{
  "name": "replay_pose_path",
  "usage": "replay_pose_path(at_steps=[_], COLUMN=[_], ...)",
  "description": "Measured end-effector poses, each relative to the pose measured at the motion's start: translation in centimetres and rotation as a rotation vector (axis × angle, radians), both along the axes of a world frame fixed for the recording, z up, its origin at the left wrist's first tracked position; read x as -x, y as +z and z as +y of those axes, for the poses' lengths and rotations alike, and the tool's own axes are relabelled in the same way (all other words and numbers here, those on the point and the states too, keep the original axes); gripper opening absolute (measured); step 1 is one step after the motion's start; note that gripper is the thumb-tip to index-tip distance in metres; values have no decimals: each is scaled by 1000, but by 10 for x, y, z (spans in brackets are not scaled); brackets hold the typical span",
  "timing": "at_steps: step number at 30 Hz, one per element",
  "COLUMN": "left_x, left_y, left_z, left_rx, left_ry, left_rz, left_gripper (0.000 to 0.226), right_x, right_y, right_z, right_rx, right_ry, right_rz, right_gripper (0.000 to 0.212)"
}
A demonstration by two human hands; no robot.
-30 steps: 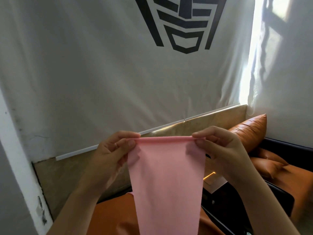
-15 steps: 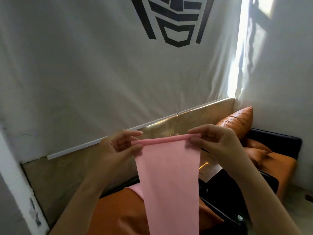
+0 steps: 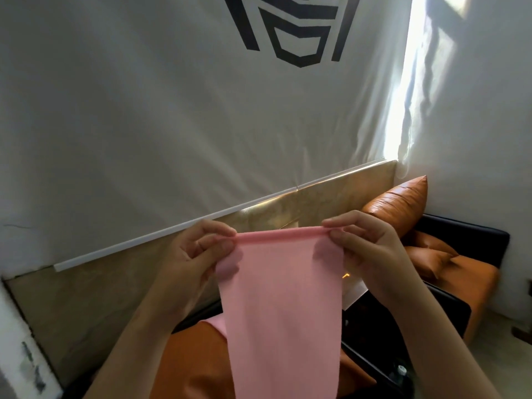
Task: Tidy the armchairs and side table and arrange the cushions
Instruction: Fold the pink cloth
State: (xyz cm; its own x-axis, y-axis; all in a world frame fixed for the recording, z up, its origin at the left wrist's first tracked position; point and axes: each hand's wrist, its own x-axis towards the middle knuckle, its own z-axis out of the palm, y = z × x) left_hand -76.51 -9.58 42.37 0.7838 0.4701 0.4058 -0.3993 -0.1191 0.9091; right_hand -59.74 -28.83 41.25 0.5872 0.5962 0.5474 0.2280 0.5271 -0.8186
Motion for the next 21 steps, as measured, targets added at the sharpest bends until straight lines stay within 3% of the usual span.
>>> replay_pose_path(at_steps=[3,4,5,8,13,21], left_x=[-20,-28,-36,-65,-105,-146], left_y=[-3,-2,0,4,5,5], left_z=[12,13,14,18,28,32], left_rx=[-17,-22,-35,-83,-130,-186], left_ry=[-18,-1,44,250,378,471], left_rz=[-39,-49,-52,-12,9,107], left_gripper=[44,40,33,5,33,8], right_x=[-30,-40,-50,-79,-123,-162], right_y=[0,0,1,3,9,11], right_z=[15,21,27,45,62,74], right_rx=[30,31,40,62,128,115], right_ry=[60,57,45,-74,-39,8], right_rz=[13,-3,-23,-116,-193,-161], right_gripper=[10,19,24,8,24,9])
